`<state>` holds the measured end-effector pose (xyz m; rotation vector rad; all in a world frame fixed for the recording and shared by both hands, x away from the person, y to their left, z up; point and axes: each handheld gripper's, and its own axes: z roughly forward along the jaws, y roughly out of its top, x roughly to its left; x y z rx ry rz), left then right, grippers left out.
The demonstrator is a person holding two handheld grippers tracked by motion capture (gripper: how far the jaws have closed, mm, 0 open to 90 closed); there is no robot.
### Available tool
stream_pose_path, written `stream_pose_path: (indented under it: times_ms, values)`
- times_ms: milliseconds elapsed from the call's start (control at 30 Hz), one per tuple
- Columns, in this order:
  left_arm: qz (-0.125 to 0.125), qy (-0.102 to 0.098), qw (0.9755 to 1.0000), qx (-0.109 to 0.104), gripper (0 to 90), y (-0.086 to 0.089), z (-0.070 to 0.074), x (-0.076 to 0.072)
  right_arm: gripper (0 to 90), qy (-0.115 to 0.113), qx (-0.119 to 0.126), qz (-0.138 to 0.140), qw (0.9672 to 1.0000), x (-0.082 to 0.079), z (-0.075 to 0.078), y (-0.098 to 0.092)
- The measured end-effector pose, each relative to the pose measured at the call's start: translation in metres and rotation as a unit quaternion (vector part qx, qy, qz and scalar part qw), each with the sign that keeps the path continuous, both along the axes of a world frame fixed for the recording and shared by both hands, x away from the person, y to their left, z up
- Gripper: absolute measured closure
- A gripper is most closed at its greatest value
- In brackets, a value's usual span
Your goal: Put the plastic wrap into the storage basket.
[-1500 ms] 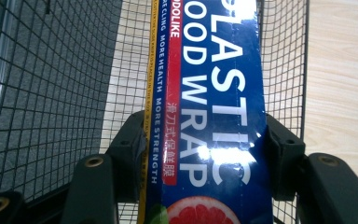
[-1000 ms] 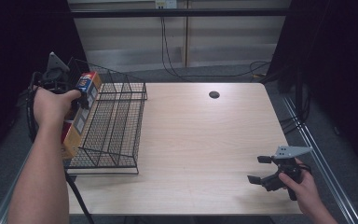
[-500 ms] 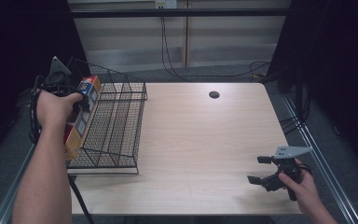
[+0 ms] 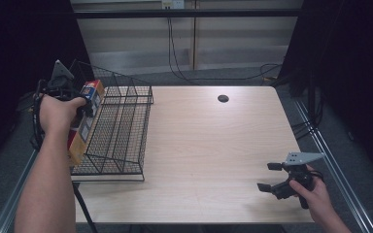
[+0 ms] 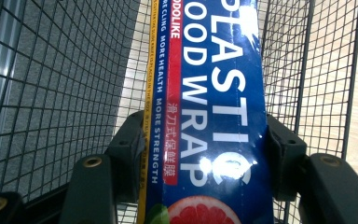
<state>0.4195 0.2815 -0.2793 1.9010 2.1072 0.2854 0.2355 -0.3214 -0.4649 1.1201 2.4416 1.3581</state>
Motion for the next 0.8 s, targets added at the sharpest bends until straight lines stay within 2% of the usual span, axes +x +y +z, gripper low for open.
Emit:
stream_pose_path:
  times_ms: [433, 800]
  values:
    - [-0.003, 0.015, 0.9999, 0.001, 42.4, -0.0025, -0.0028, 0.0062, 3.4, 0.001, 0.002, 0.0, 1.0, 0.0003, 0.0, -0.0008]
    - [0.004, 0.012, 0.9999, -0.003, 42.2, -0.0016, -0.0068, 0.0068, 3.4, 0.0, -0.002, 0.001, 1.0, 0.0005, -0.0007, -0.0003]
